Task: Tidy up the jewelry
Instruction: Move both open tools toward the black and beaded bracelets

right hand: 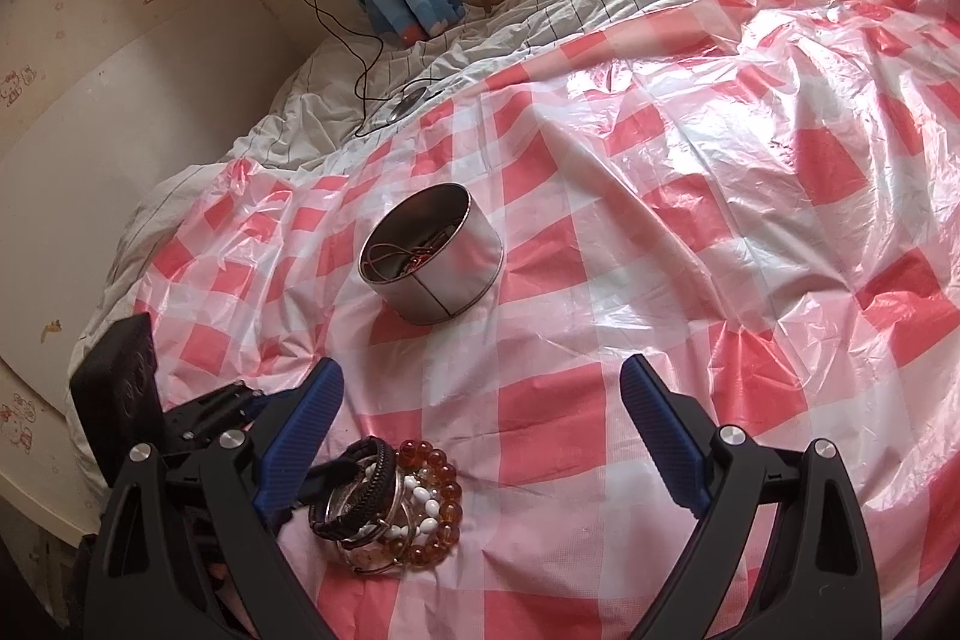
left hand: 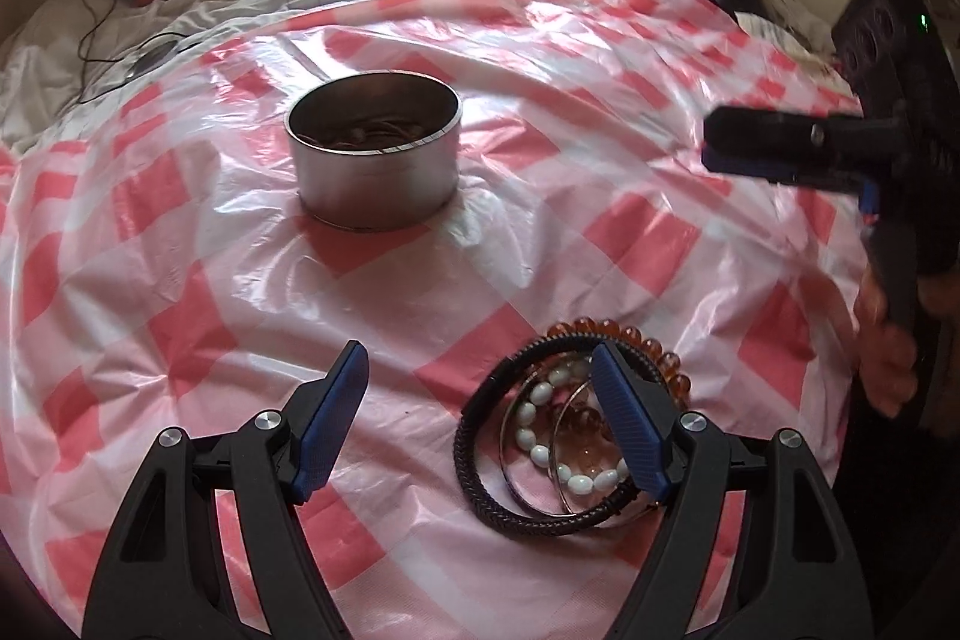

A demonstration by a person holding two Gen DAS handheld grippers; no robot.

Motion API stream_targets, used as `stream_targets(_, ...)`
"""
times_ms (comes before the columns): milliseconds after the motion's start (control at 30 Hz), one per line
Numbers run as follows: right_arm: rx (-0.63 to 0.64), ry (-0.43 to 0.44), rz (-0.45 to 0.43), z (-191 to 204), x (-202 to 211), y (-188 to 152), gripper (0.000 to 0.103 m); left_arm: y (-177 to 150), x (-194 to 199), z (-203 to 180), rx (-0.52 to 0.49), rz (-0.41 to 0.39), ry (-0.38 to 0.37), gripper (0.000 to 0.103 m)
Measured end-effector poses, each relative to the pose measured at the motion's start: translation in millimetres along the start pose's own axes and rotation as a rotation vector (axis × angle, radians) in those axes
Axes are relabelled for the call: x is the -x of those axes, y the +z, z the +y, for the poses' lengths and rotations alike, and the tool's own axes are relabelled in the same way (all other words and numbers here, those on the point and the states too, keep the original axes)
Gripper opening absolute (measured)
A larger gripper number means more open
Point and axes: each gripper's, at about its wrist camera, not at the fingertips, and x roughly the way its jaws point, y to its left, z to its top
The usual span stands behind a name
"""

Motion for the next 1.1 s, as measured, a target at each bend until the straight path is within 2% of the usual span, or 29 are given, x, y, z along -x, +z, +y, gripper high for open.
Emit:
stream_targets(100,0.011,0.010,0.011,3,-1,-1,0.090,-2,-9,-4,-0.004,0.026,-0.009,0.073)
stream_targets(200,0.027,0.000,0.029,6,-4,-2,0.090,-2,-12,-6,-0.008,0.027,0.043,0.073)
stream_targets(267,0.033,-0.005,0.045,7,-8,-4,0.090,0,-12,-2,0.007,0.014,0.125,0.073)
stream_targets(333,0.041,-0.008,0.059,8,-10,-5,0.090,1,-11,5,0.034,0.011,0.150,0.073)
stream_targets(433,0.059,-0.022,0.078,11,-15,-7,0.090,1,-12,9,0.051,0.029,0.129,0.073)
stream_targets(500,0.071,-0.024,0.097,12,-19,-9,0.090,0,-14,5,0.041,0.047,0.055,0.073)
stream_targets(533,0.081,-0.033,0.106,14,-21,-10,0.090,0,-16,1,0.027,0.051,0.055,0.072)
stream_targets(600,0.116,-0.073,0.122,18,-25,-13,0.090,0,-17,-1,0.014,0.052,0.082,0.072)
stream_targets(700,0.253,-0.219,0.140,34,-35,-23,0.090,-1,-15,6,0.049,0.052,0.134,0.072)
stream_targets(800,0.417,-0.345,0.158,52,-49,-36,0.090,-3,-15,15,0.040,0.069,0.286,0.072)
stream_targets(867,0.496,-0.367,0.168,63,-57,-45,0.090,-4,-12,20,0.060,0.075,0.310,0.072)
stream_targets(967,0.596,-0.406,0.126,78,-63,-49,0.093,-4,-3,24,0.071,0.056,0.316,0.072)
stream_targets(1033,0.615,-0.419,0.109,81,-66,-49,0.093,-4,3,26,0.080,0.041,0.310,0.072)
stream_targets(1100,0.599,-0.397,0.092,82,-65,-47,0.093,-5,4,30,0.098,0.044,0.293,0.072)
